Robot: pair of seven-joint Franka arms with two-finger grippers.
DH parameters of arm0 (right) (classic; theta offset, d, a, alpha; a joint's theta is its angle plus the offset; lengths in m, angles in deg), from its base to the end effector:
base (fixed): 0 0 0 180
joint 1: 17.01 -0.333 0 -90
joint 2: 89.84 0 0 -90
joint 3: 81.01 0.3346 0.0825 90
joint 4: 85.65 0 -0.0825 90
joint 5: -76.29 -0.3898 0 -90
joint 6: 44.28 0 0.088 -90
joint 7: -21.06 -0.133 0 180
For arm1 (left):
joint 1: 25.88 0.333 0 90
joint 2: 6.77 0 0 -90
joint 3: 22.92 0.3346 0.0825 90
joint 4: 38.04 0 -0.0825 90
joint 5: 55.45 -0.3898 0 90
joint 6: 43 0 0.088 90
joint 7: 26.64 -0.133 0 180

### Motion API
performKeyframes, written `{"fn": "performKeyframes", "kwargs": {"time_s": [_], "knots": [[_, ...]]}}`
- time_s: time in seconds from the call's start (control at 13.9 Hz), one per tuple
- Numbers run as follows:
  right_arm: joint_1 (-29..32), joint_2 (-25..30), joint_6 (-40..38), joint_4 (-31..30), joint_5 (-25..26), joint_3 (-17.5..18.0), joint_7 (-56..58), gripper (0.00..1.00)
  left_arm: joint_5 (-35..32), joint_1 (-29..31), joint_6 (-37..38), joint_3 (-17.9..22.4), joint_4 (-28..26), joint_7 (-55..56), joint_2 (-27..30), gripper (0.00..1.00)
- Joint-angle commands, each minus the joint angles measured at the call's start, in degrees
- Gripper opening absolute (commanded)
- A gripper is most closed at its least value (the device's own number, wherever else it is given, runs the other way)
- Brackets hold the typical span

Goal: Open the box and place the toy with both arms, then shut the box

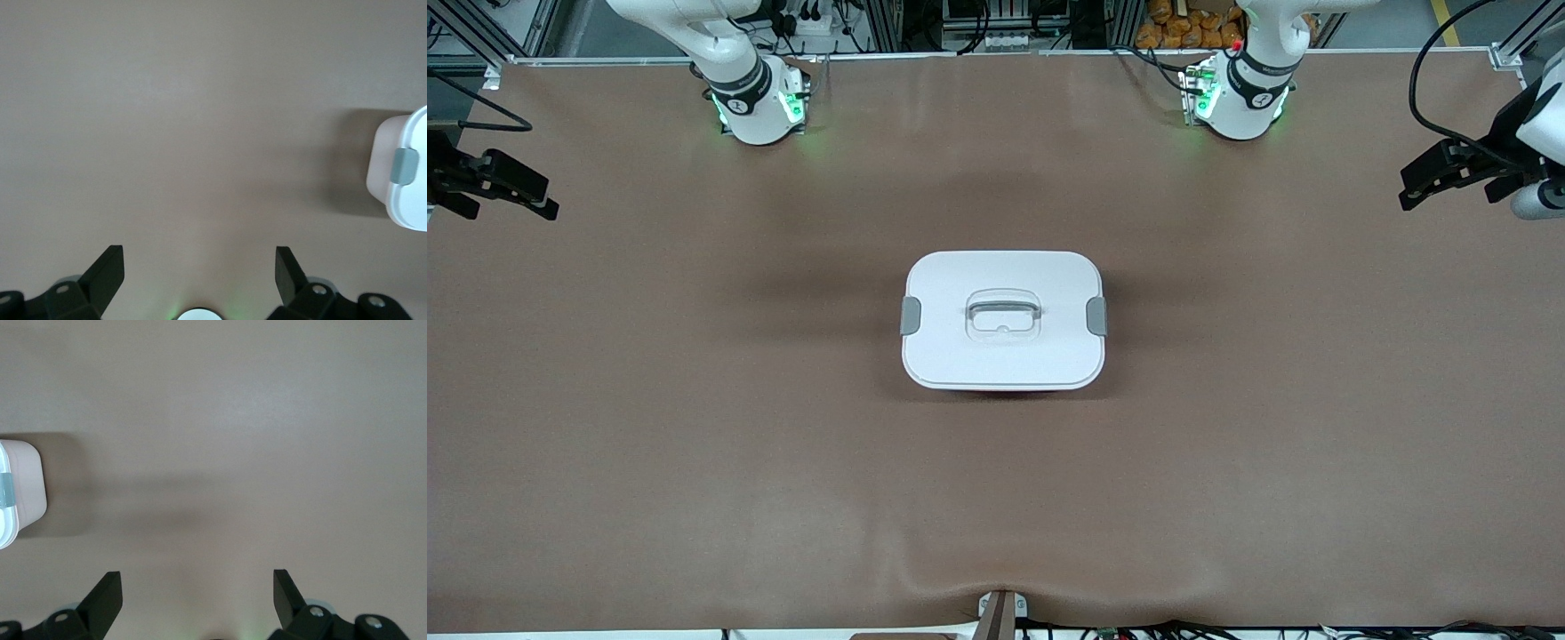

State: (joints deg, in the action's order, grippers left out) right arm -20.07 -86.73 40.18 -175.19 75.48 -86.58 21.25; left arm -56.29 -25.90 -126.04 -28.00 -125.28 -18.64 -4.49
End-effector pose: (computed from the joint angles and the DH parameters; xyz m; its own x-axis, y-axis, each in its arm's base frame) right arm 0.5311 -0.0228 0.6421 0.9987 -0.0388 -0.0346 -0.0395 -0.9990 -0.0195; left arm 0.5317 -0.0464 0.6511 0.9981 0.0526 -0.0308 0.0519 -0.9984 -0.0226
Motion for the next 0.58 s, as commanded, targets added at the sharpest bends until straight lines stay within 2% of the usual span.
{"fn": "performKeyframes", "kwargs": {"time_s": [0.0, 0.51], "knots": [[0.6, 0.1, -0.9, 0.5, 1.2, 0.0, -0.7, 1.0, 3.0, -0.2, -1.1, 1.5, -1.5, -1.1, 1.2, 1.0], [0.9, 0.1, -1.5, 0.6, 1.2, 0.0, -0.8, 1.0, 3.0, -0.3, -1.1, 1.5, -1.4, -0.3, 1.1, 1.0]]}}
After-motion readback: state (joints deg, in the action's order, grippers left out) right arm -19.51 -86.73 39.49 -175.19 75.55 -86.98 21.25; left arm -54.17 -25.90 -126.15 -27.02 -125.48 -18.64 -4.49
